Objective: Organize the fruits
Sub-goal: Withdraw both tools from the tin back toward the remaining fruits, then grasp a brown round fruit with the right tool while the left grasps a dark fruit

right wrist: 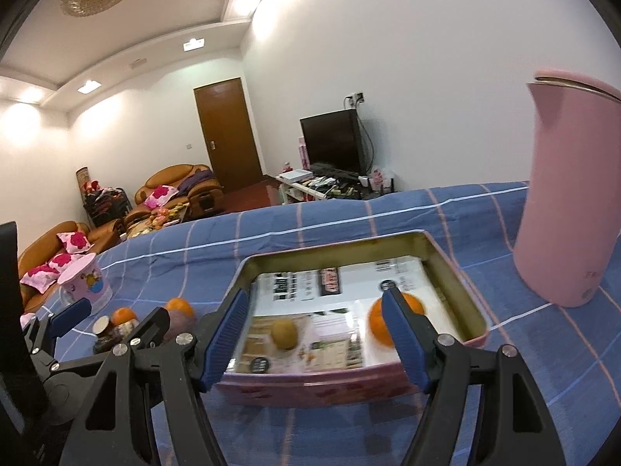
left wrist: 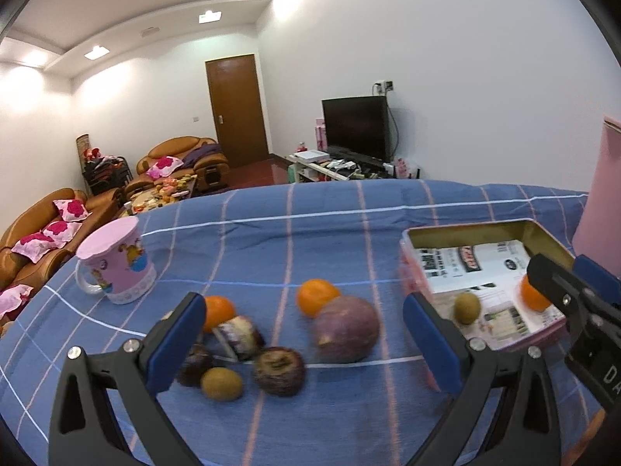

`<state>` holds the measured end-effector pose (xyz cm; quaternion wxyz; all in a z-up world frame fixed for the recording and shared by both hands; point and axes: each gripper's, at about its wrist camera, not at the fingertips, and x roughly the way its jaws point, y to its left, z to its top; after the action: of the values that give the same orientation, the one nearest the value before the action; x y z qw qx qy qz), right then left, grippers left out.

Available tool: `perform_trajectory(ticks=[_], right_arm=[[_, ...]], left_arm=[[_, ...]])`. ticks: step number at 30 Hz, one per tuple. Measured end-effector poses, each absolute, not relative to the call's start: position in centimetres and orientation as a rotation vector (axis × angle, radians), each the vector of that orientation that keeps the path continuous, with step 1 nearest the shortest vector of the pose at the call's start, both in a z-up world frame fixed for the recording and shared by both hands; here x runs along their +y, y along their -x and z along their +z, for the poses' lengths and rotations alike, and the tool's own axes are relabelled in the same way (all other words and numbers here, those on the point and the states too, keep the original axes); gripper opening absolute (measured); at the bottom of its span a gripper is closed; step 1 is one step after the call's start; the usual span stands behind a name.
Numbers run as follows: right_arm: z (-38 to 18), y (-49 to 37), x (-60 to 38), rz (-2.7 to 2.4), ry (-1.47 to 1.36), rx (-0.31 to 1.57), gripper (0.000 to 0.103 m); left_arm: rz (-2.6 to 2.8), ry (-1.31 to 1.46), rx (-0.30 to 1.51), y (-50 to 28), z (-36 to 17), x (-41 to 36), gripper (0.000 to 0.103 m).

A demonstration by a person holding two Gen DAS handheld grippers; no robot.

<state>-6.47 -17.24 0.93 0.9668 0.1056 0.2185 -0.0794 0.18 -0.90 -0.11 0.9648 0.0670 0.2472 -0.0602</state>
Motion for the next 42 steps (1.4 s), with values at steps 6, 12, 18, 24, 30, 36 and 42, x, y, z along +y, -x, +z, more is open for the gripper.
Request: perform_trajectory(ticks=[6, 12, 18, 24, 30, 36, 42], right_arm=[[0.8, 5.8, -14.9, -0.126, -0.207, 0.457, 0.073], [0.7, 4.9, -12.4, -0.084, -0.192, 0.474, 0.073], [0.5, 3.9, -9.3, -0.063, -0.122, 0.509, 0.073], [0.1, 3.0, -5.9, 0.049, -0.069, 0.56, 0.073], [-1.2, 1.4, -2.4, 0.152, -0.036, 0.669, 0.058], [-3.2, -1.0, -1.9, 0.157, -0.091, 0.805, 0.046], [-4.6, -3.1, -2.4, 0.184, -0.206, 0.874, 0.045]], left_arm=[[-0.083, -0.112, 0.521, -1.1, -0.4, 2.1, 0.103], [-0.036, -0.122, 0.531, -2.2, -0.6, 5.7, 0.103], [0.048, -0.107, 0.579, -4.4, -1.1, 11.0, 0.103], [0.139, -0.101, 0.621, -6.0, -1.7, 15.3, 0.103], [0.16, -0.069, 0.648, -6.5, -1.9, 17.3, 0.103], [0.041, -0.049, 0.653, -5.9, -1.4, 17.1, 0.102], [-0.085, -0.041, 0.677, -5.6, -1.2, 15.9, 0.094]])
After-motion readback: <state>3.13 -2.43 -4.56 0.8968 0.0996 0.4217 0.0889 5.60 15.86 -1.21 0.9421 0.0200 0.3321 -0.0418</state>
